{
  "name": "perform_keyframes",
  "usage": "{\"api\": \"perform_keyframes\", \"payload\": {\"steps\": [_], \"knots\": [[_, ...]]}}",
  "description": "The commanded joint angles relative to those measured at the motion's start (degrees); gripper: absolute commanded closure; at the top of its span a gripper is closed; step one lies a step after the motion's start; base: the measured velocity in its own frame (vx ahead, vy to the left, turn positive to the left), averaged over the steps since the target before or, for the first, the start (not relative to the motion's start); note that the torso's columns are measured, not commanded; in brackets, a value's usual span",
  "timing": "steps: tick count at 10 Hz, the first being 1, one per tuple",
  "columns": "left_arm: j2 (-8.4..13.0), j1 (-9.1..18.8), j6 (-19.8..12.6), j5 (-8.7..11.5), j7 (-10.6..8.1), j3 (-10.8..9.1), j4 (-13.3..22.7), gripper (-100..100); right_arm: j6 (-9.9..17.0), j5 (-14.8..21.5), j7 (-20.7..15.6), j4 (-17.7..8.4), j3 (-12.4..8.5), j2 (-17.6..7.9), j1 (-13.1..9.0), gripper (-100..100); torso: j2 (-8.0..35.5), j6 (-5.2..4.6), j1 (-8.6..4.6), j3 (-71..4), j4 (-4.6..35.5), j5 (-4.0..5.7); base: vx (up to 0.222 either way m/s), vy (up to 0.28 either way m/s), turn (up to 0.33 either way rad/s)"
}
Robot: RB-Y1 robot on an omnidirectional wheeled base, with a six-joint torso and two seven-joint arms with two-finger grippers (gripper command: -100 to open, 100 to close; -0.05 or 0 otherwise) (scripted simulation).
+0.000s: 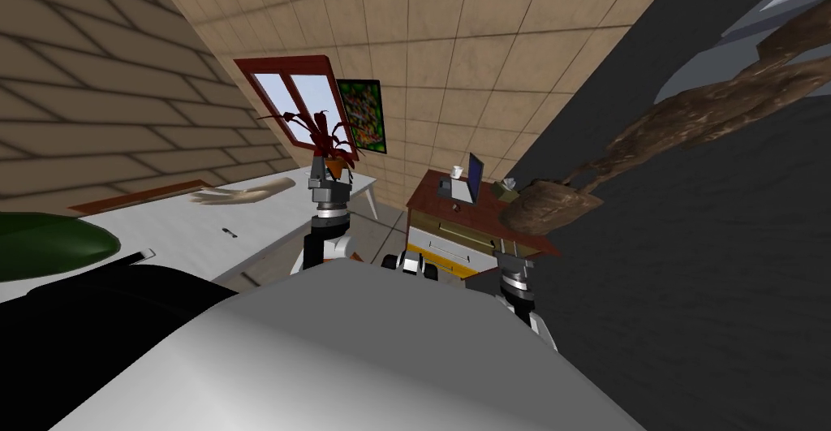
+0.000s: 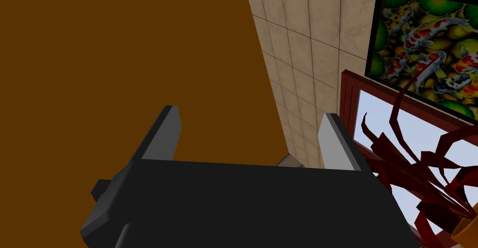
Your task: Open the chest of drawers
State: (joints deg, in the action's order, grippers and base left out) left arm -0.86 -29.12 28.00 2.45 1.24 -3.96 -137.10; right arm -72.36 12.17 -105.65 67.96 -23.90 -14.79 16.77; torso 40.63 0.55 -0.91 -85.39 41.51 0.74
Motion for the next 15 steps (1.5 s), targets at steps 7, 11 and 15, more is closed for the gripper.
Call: {"api": "perform_keyframes", "payload": {"steps": [7,11,15], "knots": [[0.0,0.0,0.0,0.0,0.00,0.00,0.0,0,-4.5,3.1,-13.4,-8.4,-3.3,1.7,-2.3,-100,0.2,0.04,0.00,0.1,0.1,0.01,0.019,0.034,-0.001],[0.0,0.0,0.0,0.0,0.00,0.00,0.0,0,-6.2,4.0,-19.1,-10.6,-4.4,2.4,-2.9,-100,0.7,-0.06,0.36,0.5,0.3,-0.08,0.021,0.034,-0.002],[0.0,0.0,0.0,0.0,0.00,0.00,0.0,0,-9.4,5.6,-26.0,-14.4,-6.4,4.0,-4.0,-100,1.0,-0.26,0.71,0.7,0.3,-0.04,0.007,0.033,-0.006]]}}
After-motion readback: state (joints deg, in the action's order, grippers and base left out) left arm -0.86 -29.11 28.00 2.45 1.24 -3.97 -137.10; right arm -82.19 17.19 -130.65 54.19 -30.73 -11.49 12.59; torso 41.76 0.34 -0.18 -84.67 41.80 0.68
